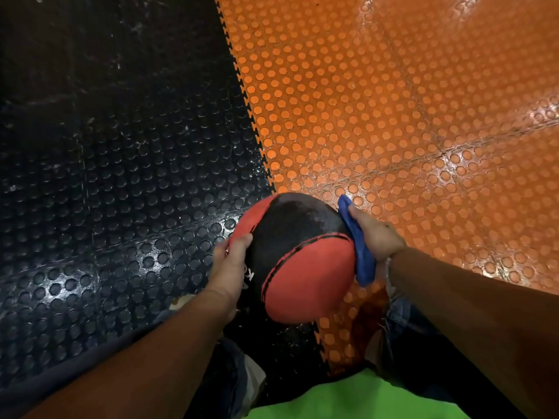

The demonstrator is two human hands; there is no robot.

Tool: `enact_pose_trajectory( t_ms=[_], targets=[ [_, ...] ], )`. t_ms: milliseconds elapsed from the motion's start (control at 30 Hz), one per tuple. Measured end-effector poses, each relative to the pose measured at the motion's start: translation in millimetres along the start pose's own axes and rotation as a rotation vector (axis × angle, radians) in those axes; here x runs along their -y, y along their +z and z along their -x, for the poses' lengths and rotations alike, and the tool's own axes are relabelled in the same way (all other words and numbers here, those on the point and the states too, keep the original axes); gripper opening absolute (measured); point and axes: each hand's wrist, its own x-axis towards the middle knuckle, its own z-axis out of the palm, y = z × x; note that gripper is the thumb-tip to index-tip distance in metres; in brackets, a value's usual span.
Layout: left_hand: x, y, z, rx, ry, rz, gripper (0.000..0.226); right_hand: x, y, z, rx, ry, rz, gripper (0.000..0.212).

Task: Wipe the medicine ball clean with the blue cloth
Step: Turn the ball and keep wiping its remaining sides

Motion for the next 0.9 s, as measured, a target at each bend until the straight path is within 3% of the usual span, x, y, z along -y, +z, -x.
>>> enact_pose_trajectory(
  t_ms=[33, 100, 200, 267, 300, 367, 433, 500, 600, 667, 700, 800, 833, 900],
  targets=[
    [-3, 1, 0, -0.009, 0.075, -0.052, 0.091, 1, 0, -5, -0.018, -0.024, 0.029, 0.082],
    [-8, 4, 5, -0.040, 0.214, -0.217, 0.095, 0, 0, -11, -0.047, -0.079, 0.098, 0.061],
    [-13, 15, 11, -0.186, 0.530, -0.780, 0.106, 4, -2, -8, -0.098, -0.192, 0.212, 0.039],
    [-21, 32, 13, -0.228, 0.786, -0.996, 0.089, 13, 1, 1, -0.135, -0.419, 0.359, 0.034],
    [-26, 41, 13, -0.223, 0.829, -1.028, 0.080, 18, 5, 10, -0.146, -0.602, 0.443, 0.034],
    [-28, 54, 7, -0.229, 0.811, -1.027, 0.069, 27, 20, 32, -0.113, -0.973, 0.634, 0.038],
    [-27, 59, 0, -0.235, 0.796, -1.022, 0.068, 19, 31, 37, -0.088, -1.177, 0.833, 0.042],
    [-26, 58, -1, -0.224, 0.818, -1.023, 0.067, 7, 28, 27, -0.165, -1.120, 0.800, 0.042],
    [-22, 57, 3, -0.211, 0.882, -1.049, 0.066, 19, 12, 14, -0.165, -0.608, 0.530, 0.030],
    [-19, 58, 4, -0.217, 0.890, -1.070, 0.072, 34, 10, 10, -0.135, -0.464, 0.590, 0.032],
    [-19, 59, 4, -0.228, 0.889, -1.069, 0.076, 39, 14, 13, -0.113, -0.518, 0.630, 0.031],
    [-23, 57, -2, -0.251, 0.897, -1.043, 0.078, 30, 32, 27, -0.113, -0.954, 0.693, 0.020],
    [-24, 54, -3, -0.236, 0.902, -1.036, 0.078, 24, 34, 27, -0.159, -1.003, 0.692, 0.020],
    [-23, 50, -3, -0.201, 0.911, -1.039, 0.078, 27, 26, 19, -0.218, -0.826, 0.622, 0.023]
  ],
)
